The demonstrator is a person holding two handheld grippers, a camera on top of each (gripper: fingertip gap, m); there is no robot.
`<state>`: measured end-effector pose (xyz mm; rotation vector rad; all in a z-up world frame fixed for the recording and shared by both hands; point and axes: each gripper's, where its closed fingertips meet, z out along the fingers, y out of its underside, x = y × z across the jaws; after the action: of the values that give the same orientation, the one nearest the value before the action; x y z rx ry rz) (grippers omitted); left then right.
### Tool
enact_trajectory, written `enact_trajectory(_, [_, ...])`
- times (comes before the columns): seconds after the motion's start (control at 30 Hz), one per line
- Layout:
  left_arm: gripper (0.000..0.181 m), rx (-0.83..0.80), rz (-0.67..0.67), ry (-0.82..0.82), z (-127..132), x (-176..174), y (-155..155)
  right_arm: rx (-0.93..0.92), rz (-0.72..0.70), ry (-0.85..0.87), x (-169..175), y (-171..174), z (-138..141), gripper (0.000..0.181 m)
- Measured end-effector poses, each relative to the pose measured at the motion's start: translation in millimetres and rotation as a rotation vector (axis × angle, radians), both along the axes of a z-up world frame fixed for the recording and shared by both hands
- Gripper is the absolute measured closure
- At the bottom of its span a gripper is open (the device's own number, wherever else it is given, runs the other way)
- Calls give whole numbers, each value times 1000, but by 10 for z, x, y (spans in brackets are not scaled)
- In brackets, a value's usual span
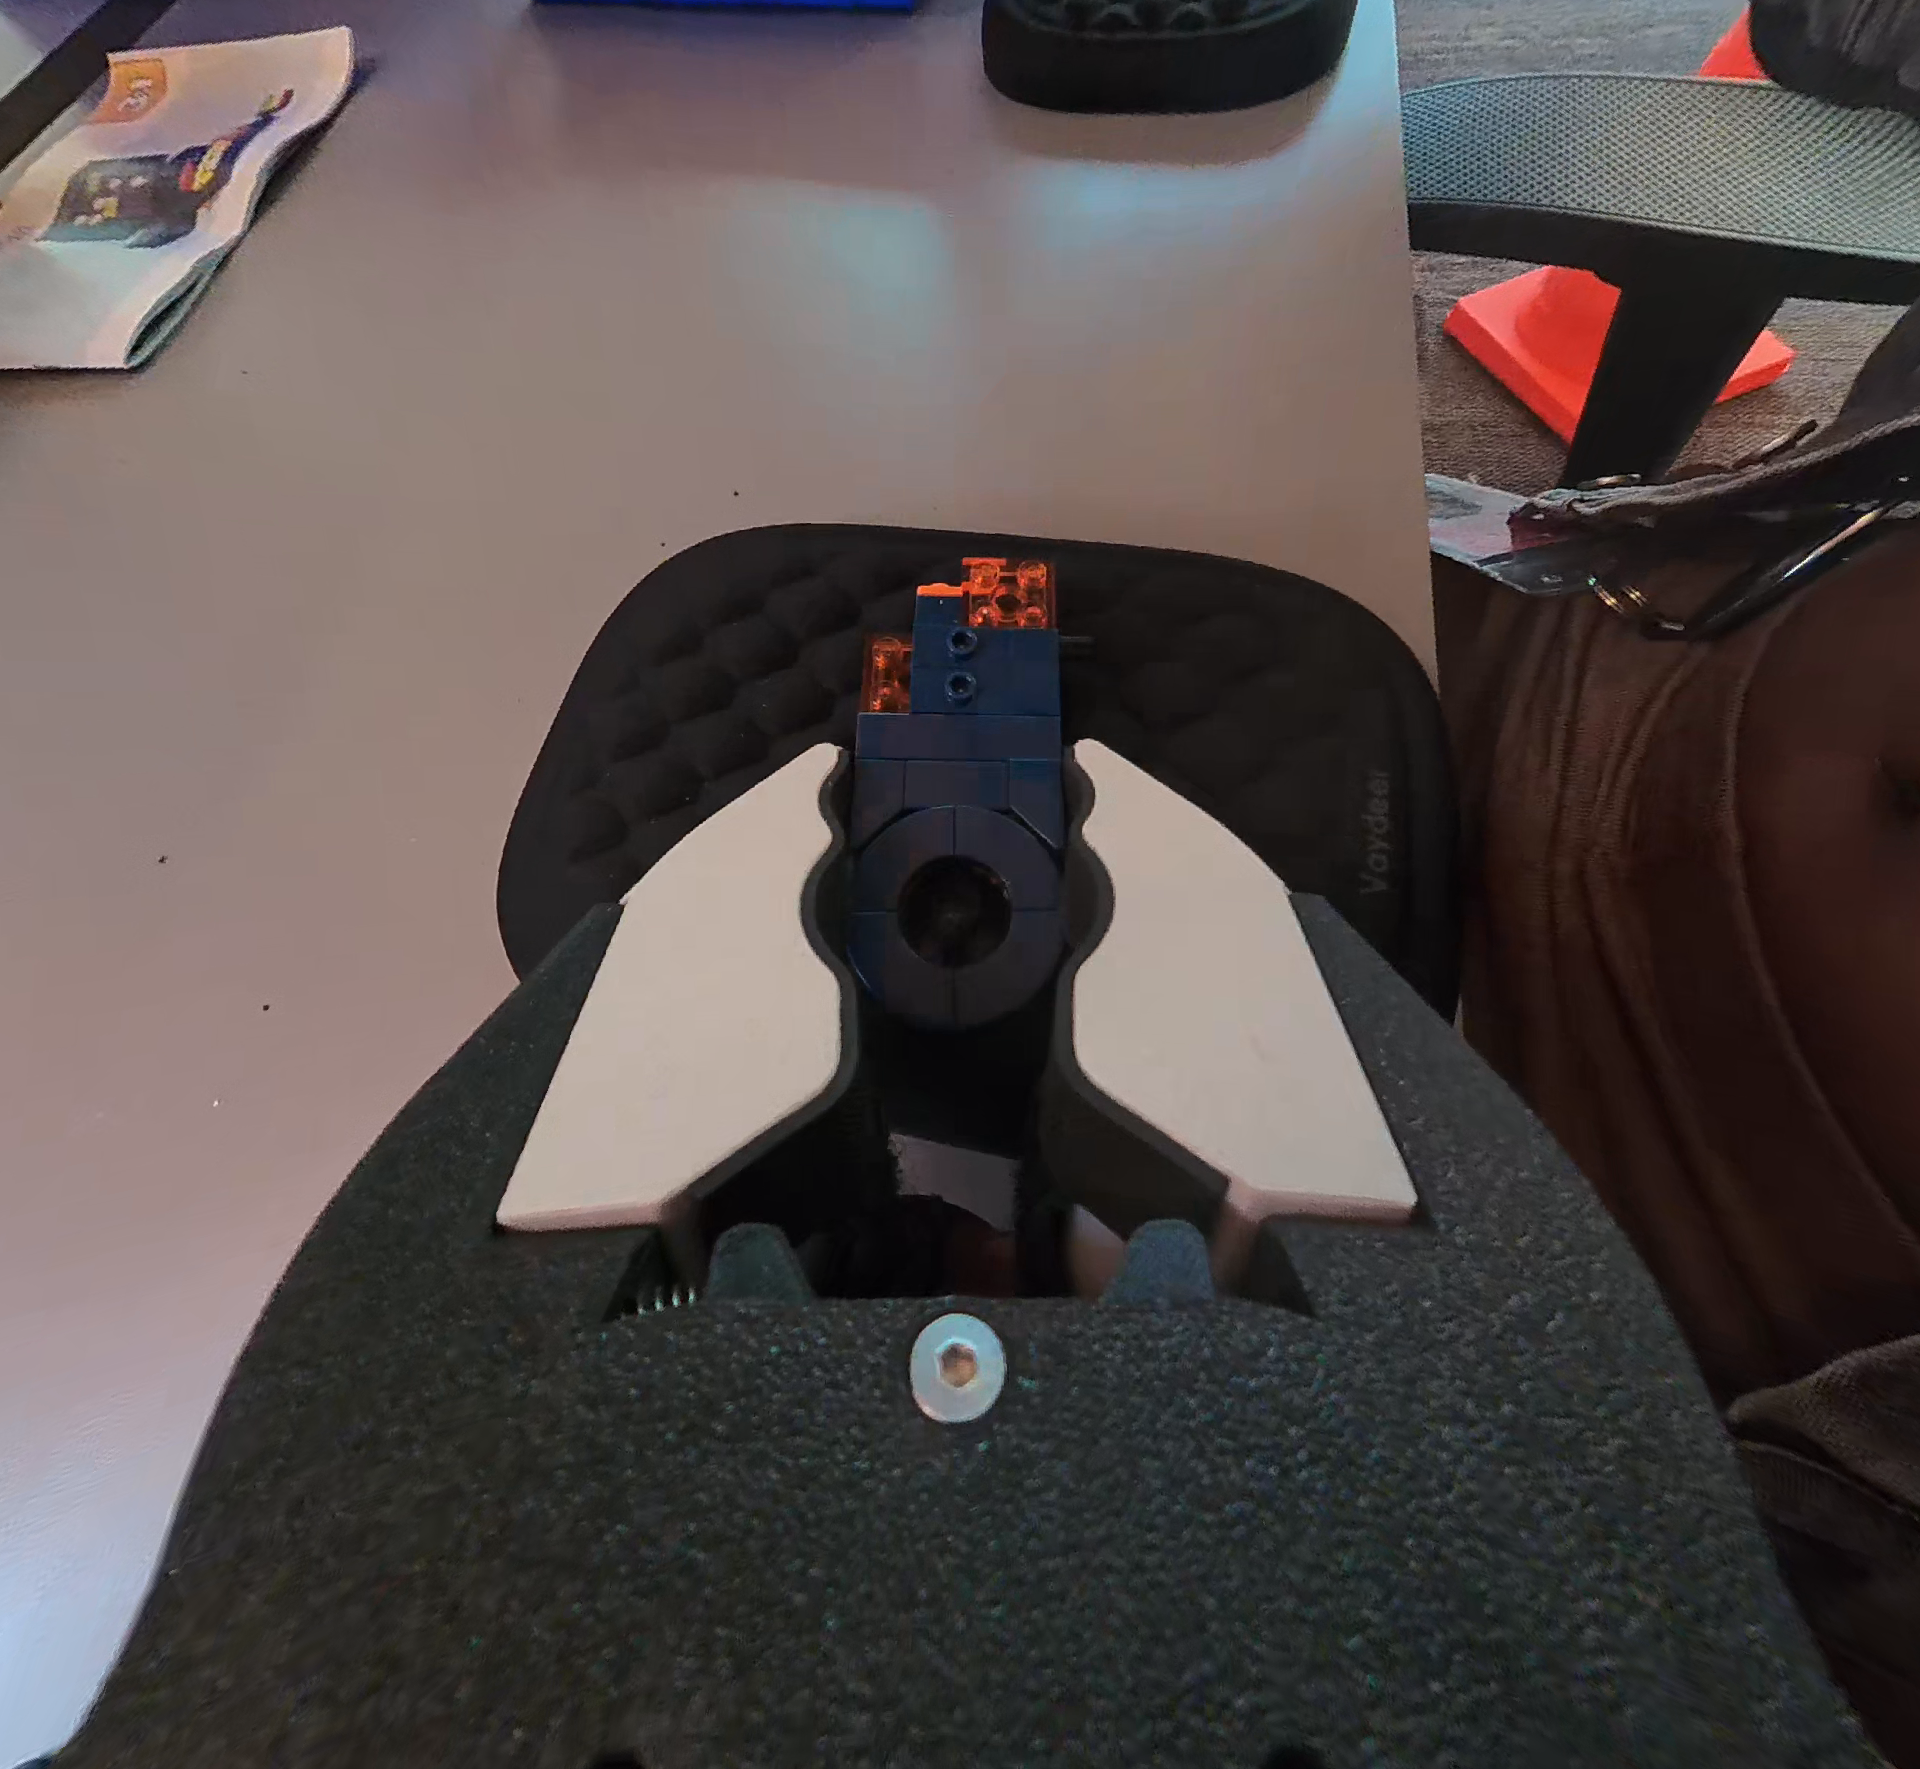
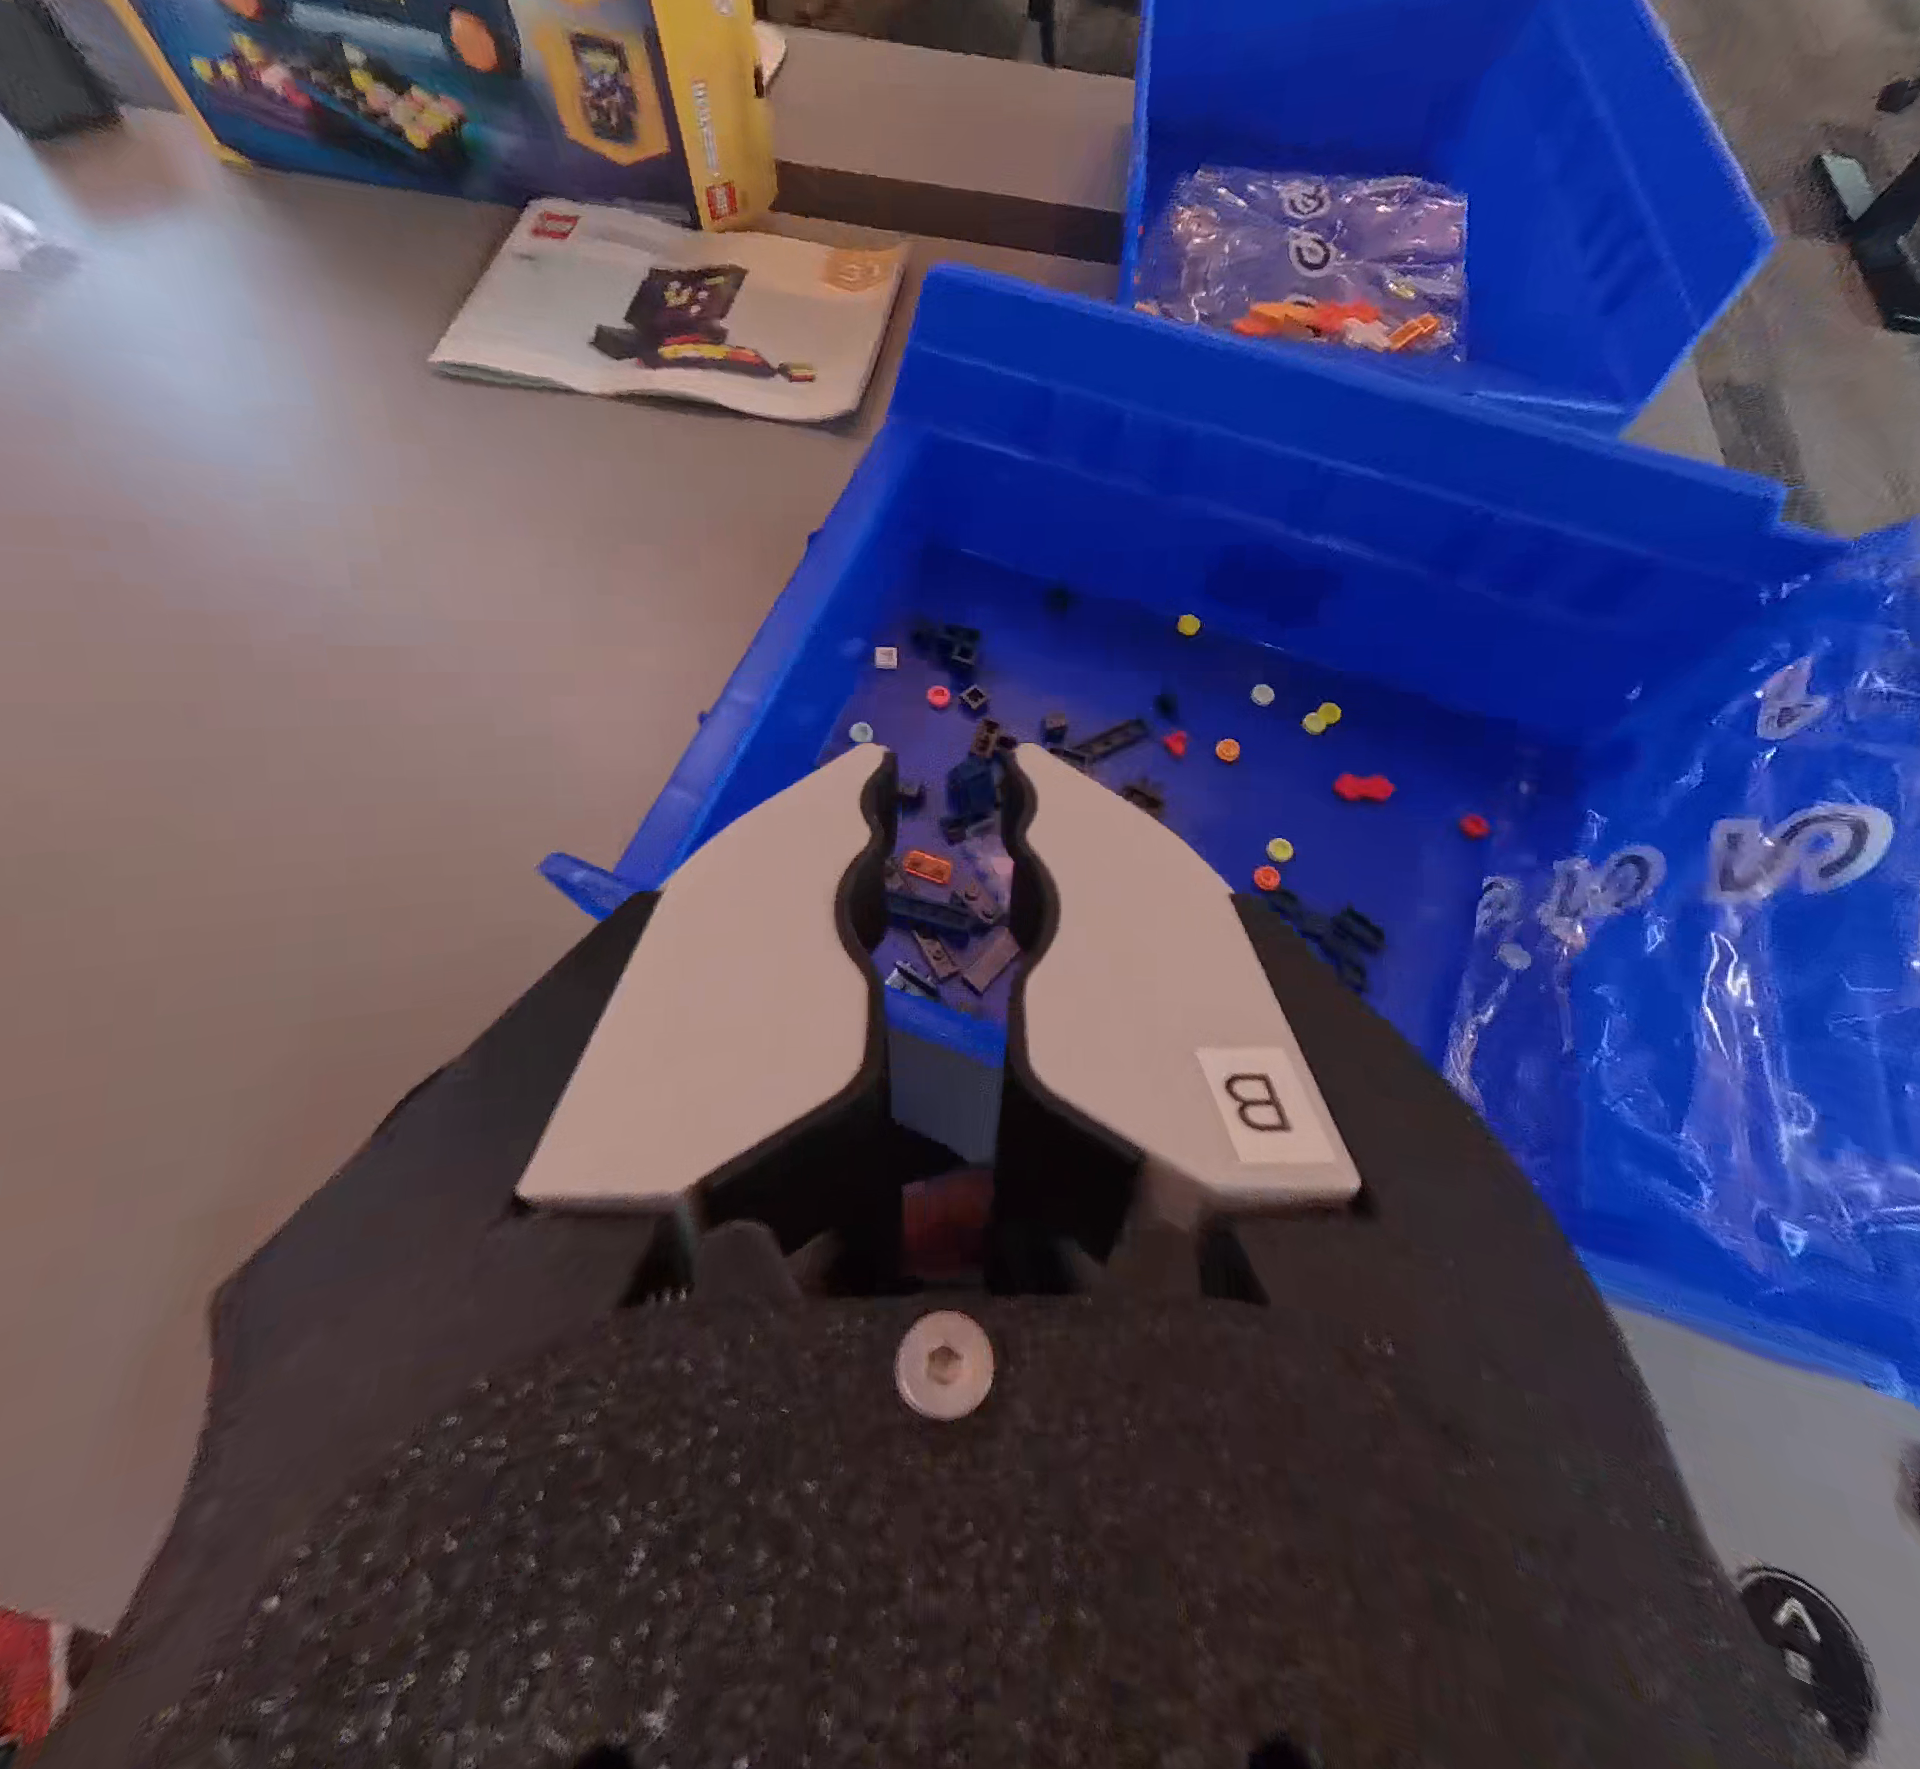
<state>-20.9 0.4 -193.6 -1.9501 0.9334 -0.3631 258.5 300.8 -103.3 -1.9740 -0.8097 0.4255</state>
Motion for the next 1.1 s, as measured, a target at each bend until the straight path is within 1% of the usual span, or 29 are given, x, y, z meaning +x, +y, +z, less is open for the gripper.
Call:
enact_trajectory(0.1, [144,-3,-2,1,0,0,1,30,5,73,19,15,109,158])
enact_trajectory(0.17, [144,-7,-3,-1,0,0,0,44,28,77,15,7,141,147])
enact_trajectory(0.23, [144,-5,-4,1,1,1,0,75,48,91,-23,-25,206,143])
enact_trajectory(0.27, [145,-3,-5,0,1,1,1,109,98,119,-116,-94,272,143])
enact_trajectory(0.33, [144,1,-5,-4,3,2,0,183,270,178,-405,-356,390,141])
enact_trajectory(0.43, [145,13,-6,1,4,3,-1,261,434,209,-816,-708,423,140])
enact_trajectory(0.47, [144,19,-7,5,5,3,-2,272,520,244,-1015,-895,419,142])
enact_trajectory(0.5, [144,23,-7,9,5,3,-2,273,641,287,-1244,-1154,400,143])
enact_trajectory(0.53, [144,25,-7,10,6,3,-3,268,776,325,-1475,-1456,355,145])
enact_trajectory(0.6, [144,25,-6,7,7,2,-2,258,1013,356,-1892,-2077,170,147])
enact_trajectory(0.67, [144,25,-5,5,7,2,-2,248,1169,323,-2240,-2591,-100,150])
enact_trajectory(0.73, [144,30,-6,8,8,3,-3,213,1278,255,-2499,-2943,-364,150])
enact_trajectory(0.8, [145,34,-6,9,10,2,-4,210,1311,166,-2682,-3056,-566,152])
enact_trajectory(0.83, [145,34,-6,8,10,1,-4,236,1326,128,-2735,-3076,-624,152])
enact_trajectory(0.93, [144,30,-10,0,11,2,-5,315,1355,73,-2817,-3098,-678,152])
enact_trajectory(1.0, [144,23,-14,-5,8,3,-4,349,1369,40,-2832,-3083,-708,156])
enact_trajectory(1.1, [144,20,-18,-10,7,4,-1,350,1384,45,-2829,-3077,-714,156])
